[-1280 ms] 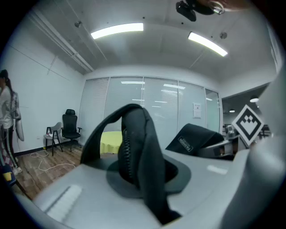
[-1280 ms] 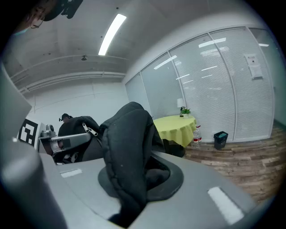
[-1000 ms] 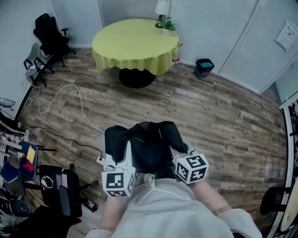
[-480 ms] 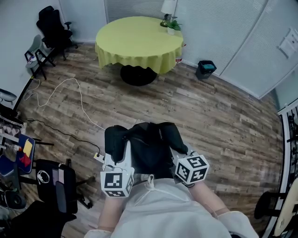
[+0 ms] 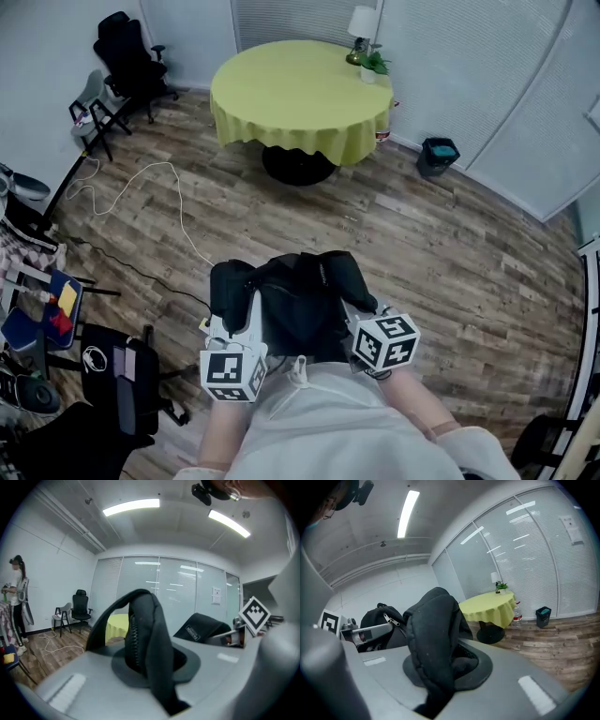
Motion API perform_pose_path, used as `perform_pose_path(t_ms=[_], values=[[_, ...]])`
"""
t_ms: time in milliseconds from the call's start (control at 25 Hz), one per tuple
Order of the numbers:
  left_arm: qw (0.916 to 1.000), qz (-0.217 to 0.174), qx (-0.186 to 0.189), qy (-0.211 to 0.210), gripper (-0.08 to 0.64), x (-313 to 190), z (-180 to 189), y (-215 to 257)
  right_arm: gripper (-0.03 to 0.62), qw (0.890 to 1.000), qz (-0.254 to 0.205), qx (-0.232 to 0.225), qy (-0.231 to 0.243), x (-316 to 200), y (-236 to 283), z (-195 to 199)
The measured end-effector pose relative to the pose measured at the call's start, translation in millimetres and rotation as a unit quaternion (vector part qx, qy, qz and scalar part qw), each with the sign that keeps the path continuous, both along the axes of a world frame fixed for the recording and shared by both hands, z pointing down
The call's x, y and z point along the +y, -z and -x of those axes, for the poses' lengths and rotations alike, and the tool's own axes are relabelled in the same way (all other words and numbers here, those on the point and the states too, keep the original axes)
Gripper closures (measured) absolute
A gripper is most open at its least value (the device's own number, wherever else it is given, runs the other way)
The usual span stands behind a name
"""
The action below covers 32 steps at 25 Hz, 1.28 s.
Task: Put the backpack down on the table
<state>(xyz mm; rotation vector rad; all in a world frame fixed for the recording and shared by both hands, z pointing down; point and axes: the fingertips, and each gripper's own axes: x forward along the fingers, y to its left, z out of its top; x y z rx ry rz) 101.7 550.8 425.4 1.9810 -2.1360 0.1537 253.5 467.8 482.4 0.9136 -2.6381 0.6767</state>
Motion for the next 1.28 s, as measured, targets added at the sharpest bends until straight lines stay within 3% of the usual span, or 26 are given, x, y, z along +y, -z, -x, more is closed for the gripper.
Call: perform_pose_path(t_ms=[240, 600, 880, 1280], values=[[0.9997, 0.003, 0.003, 0.023, 0.531, -79, 8, 5, 0.565, 1.000, 0.001, 0.000, 0.028, -85, 6, 11], [0.9990, -0.013, 0.010, 0.042, 0.531, -217, -8, 13, 0.565, 0.999, -0.022, 0.005, 0.042, -229, 18, -1], [0.9985, -0.017, 0.024, 0.045, 0.531, -295, -7, 9, 0.565, 0.998, -0.027, 0.009, 0.053, -309, 19, -2], [0.9982, 0.012, 0.043, 0.040, 0.531, -377, 49, -7, 0.565, 0.999, 0.006, 0.013, 0.050, -387, 1, 45]])
